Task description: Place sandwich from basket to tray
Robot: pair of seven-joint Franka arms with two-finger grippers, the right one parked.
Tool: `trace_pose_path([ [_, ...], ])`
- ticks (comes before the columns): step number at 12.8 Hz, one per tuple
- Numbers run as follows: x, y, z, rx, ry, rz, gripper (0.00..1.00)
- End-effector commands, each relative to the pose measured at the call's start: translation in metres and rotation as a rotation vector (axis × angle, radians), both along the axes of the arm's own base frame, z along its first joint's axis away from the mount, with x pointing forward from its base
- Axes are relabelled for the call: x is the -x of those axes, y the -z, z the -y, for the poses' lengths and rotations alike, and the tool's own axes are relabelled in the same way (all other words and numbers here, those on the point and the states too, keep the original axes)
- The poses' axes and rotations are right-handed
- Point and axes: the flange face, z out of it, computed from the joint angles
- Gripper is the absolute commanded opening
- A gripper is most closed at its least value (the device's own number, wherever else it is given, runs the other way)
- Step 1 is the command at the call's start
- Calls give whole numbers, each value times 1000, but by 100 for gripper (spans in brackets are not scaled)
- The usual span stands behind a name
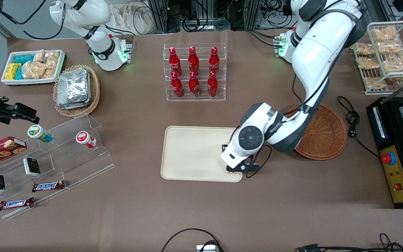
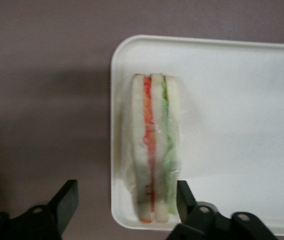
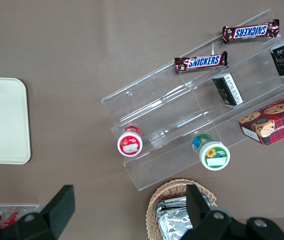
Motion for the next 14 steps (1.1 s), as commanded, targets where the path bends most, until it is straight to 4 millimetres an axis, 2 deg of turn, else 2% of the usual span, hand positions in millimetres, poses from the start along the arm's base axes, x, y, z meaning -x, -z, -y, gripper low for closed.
trace_pose_path([
  [1, -6, -44, -29, -16, -36, 0, 100],
  [2, -9, -60, -47, -38, -58, -8, 100],
  [3, -9, -84, -69, -73, -64, -26, 100],
  [4, -5, -104, -93, -118, -80, -58, 100],
  [5, 2, -128, -105, -141, -100, -53, 100],
  [6, 13, -136, -122, -165, -114, -45, 100],
  [7, 23, -132, -155, -186, -146, -39, 100],
  [8, 43, -129, -174, -204, -153, -6, 100],
  [9, 66, -126, -192, -213, -144, 31, 100],
  [10, 91, -123, -200, -213, -136, 53, 100],
  [11, 104, -123, -216, -213, -136, 60, 100],
  [12, 109, -131, -230, -202, -141, 59, 100],
  [13, 111, -146, -235, -175, -135, 66, 100],
  [14, 108, -159, -247, -147, -145, 65, 100],
])
